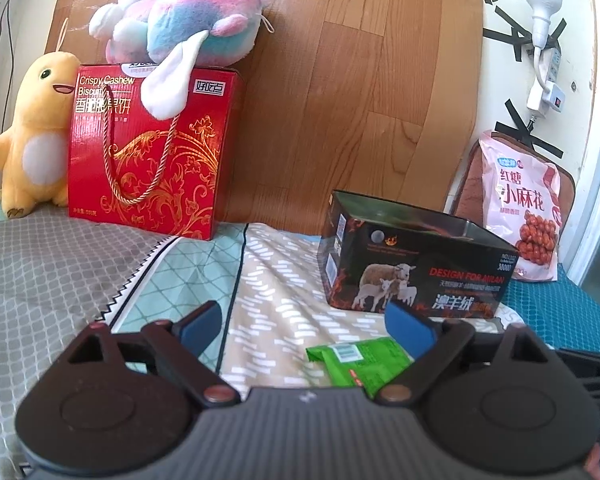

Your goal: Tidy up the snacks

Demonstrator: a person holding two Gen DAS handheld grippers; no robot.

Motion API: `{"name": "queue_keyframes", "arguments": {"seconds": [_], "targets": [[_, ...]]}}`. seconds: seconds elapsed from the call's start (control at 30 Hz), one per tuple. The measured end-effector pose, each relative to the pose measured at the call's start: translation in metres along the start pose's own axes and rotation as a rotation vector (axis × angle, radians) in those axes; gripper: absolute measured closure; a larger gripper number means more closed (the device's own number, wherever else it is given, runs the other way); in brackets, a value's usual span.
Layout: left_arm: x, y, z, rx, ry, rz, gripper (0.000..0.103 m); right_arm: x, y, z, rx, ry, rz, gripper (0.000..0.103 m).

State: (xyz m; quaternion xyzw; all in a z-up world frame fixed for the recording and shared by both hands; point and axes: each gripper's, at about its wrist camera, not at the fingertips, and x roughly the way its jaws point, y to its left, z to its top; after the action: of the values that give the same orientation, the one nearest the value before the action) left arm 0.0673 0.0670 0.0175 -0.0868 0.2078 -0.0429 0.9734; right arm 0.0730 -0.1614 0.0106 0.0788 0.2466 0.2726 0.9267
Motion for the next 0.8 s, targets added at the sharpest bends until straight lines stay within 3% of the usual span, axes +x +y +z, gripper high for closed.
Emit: {"name": "queue_keyframes", "arguments": {"seconds": [0.8], "targets": [[-0.0003,-0.0012,-0.0004,0.000,0.001,0.000,0.008,-0.0001,0.0002,-0.0002,0.003,0.002,0.000,0.031]]}}
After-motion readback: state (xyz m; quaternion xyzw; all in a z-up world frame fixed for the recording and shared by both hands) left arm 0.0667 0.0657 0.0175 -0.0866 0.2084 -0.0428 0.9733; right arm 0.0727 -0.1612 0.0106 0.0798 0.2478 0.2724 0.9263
